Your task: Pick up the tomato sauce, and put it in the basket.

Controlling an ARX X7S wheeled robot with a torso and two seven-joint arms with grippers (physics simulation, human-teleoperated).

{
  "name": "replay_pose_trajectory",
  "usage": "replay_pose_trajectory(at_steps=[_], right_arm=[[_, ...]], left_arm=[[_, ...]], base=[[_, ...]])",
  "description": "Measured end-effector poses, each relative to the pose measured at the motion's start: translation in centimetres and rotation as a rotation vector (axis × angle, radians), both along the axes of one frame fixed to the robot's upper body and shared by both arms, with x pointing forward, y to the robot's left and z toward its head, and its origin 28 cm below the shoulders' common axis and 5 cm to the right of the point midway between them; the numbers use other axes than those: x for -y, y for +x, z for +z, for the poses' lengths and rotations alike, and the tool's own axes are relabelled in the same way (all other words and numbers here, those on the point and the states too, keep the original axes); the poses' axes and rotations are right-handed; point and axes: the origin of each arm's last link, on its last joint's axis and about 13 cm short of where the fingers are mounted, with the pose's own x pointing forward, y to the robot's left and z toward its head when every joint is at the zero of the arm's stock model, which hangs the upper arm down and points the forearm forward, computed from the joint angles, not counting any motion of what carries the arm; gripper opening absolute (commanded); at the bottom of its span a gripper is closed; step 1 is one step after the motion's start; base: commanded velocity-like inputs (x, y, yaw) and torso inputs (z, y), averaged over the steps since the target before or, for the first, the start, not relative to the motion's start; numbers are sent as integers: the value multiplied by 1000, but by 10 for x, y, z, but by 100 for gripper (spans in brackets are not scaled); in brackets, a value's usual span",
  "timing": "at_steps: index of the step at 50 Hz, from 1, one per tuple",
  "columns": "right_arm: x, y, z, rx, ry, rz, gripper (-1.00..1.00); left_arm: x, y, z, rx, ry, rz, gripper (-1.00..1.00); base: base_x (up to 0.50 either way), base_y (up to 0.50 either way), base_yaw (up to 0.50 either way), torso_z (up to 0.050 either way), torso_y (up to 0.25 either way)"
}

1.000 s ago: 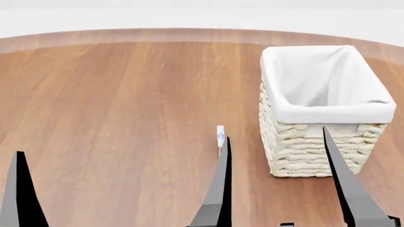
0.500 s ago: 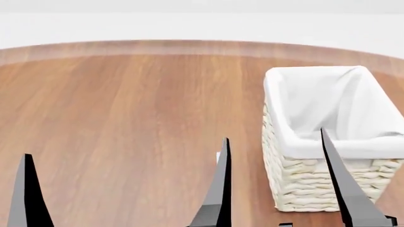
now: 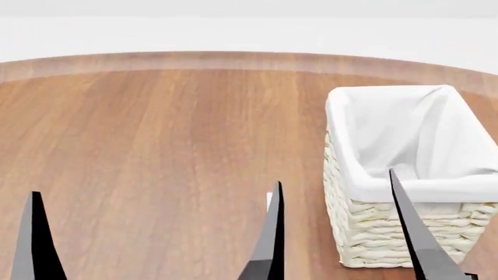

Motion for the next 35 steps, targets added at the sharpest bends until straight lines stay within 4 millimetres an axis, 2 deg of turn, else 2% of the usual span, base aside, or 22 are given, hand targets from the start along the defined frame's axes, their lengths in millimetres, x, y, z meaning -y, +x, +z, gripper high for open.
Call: replay_pose_trajectory(at_steps=[10, 35], right_arm=[[0, -9, -18, -69, -10, 6, 100], [8, -48, -67, -309, -24, -37, 100]], left_arm=[[0, 1, -1, -5, 1, -4, 100], [1, 4, -8, -22, 5, -15, 100]], base=[[0, 0, 0, 0, 0], [0, 0, 0, 0, 0]])
